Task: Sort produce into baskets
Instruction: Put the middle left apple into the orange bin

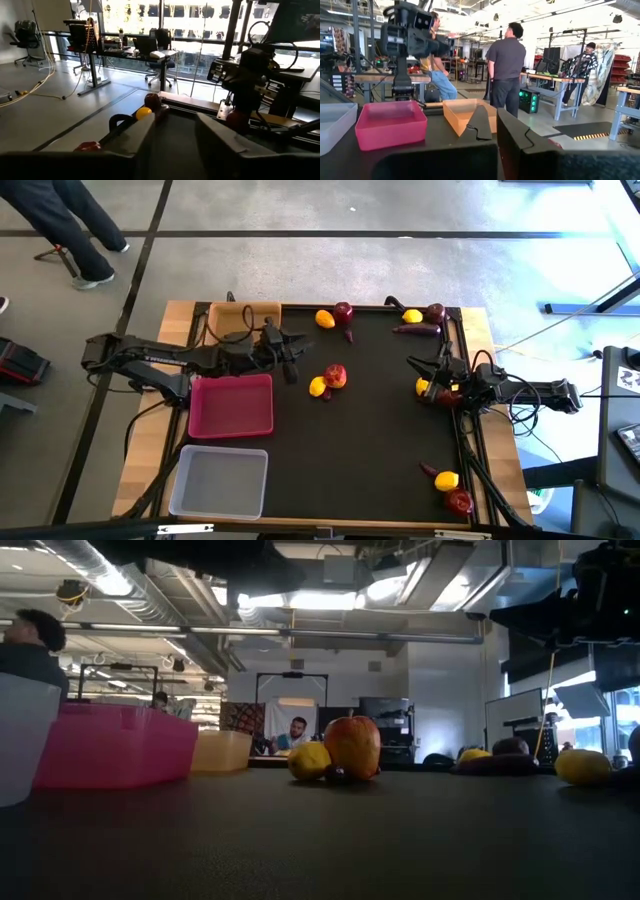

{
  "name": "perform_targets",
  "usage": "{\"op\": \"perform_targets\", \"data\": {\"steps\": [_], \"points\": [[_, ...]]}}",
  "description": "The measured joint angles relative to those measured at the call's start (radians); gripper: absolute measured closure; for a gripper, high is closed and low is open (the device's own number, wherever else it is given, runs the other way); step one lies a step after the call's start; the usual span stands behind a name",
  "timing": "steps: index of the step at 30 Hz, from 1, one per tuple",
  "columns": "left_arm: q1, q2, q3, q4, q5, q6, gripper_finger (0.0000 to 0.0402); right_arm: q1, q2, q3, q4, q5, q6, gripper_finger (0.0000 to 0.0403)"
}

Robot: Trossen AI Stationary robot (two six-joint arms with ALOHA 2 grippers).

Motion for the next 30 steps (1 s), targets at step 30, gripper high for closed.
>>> {"op": "perform_targets", "data": {"steps": [30], "points": [[0.062, 0.146, 0.151, -0.247, 0.050, -0.107, 0.0078, 0.000, 0.000, 0.000, -0.013, -0.009, 0.000, 0.0402]]}}
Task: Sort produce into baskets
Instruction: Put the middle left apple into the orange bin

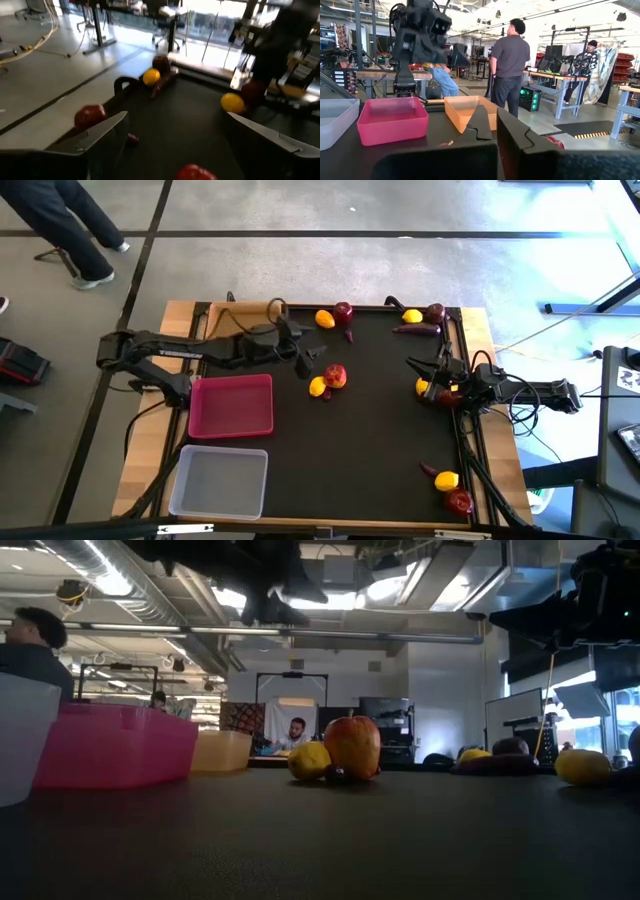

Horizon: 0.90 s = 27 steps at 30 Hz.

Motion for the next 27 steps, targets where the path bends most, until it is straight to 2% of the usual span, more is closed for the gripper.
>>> {"op": "perform_targets", "data": {"steps": [5, 13, 20, 27], "points": [[-0.013, 0.092, 0.058, -0.019, 0.037, 0.000, 0.0078, 0.000, 0.000, 0.000, -0.016, -0.001, 0.000, 0.0402], [-0.033, 0.231, 0.213, -0.230, 0.072, 0.002, 0.0078, 0.000, 0.000, 0.000, -0.023, -0.001, 0.000, 0.0402], [-0.033, 0.304, 0.238, -0.262, 0.185, 0.006, 0.0078, 0.000, 0.000, 0.000, -0.022, 0.000, 0.000, 0.0402], [-0.031, 0.367, 0.238, -0.259, 0.193, 0.061, 0.0078, 0.000, 0.000, 0.000, -0.022, 0.000, 0.000, 0.0402]]}}
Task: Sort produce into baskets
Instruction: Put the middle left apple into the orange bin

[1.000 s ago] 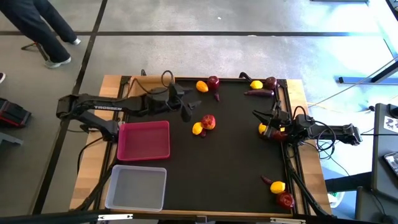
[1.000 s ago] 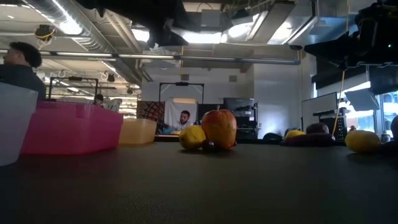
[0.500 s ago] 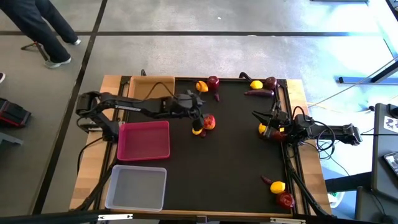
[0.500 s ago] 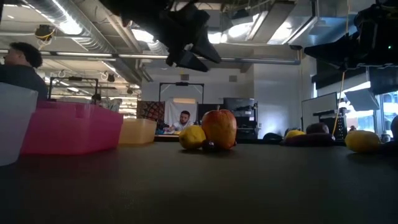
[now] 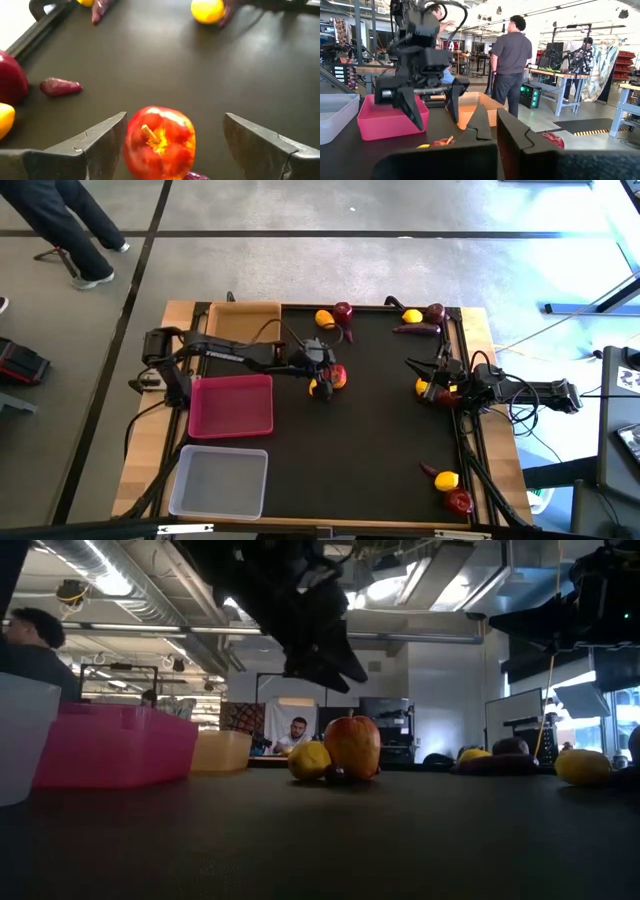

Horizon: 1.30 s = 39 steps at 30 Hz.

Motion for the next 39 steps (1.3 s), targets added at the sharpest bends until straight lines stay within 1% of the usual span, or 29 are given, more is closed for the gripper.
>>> {"op": "perform_targets", "data": {"steps": [14, 27, 29, 35, 39], "points": [[0.022, 0.104, 0.001, 0.014, -0.003, -0.002, 0.0078, 0.000, 0.000, 0.000, -0.024, 0.001, 0.000, 0.0402], [0.029, 0.120, 0.003, 0.006, 0.008, 0.017, 0.0080, 0.000, 0.000, 0.000, -0.024, 0.002, 0.001, 0.0402], [0.029, 0.127, 0.005, 0.021, 0.008, 0.018, 0.0090, 0.000, 0.000, 0.000, -0.028, 0.002, 0.000, 0.0402], [0.030, 0.125, 0.003, 0.020, 0.009, 0.018, 0.0140, 0.000, 0.000, 0.000, -0.030, 0.002, 0.001, 0.0402], [0.030, 0.120, 0.002, 0.017, 0.008, 0.018, 0.0152, 0.000, 0.000, 0.000, -0.030, 0.002, 0.000, 0.0402]]}}
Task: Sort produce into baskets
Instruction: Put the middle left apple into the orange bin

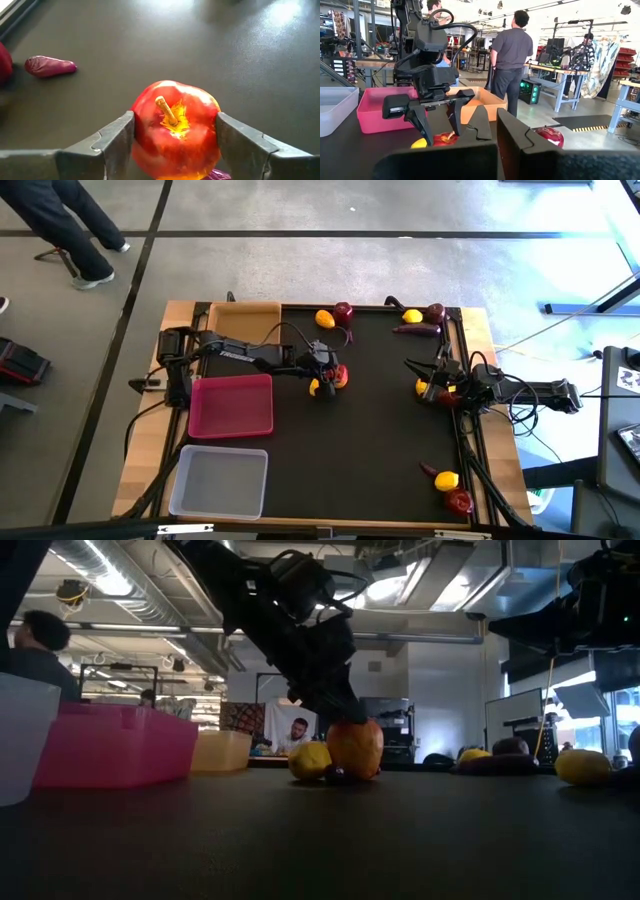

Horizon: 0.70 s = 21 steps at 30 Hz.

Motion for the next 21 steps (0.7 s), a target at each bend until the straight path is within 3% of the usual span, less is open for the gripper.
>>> {"op": "perform_targets", "data": {"steps": [21], "points": [[0.002, -0.020, -0.005, -0.019, -0.008, -0.026, 0.0119, 0.000, 0.000, 0.000, -0.005, 0.000, 0.000, 0.0402]]}}
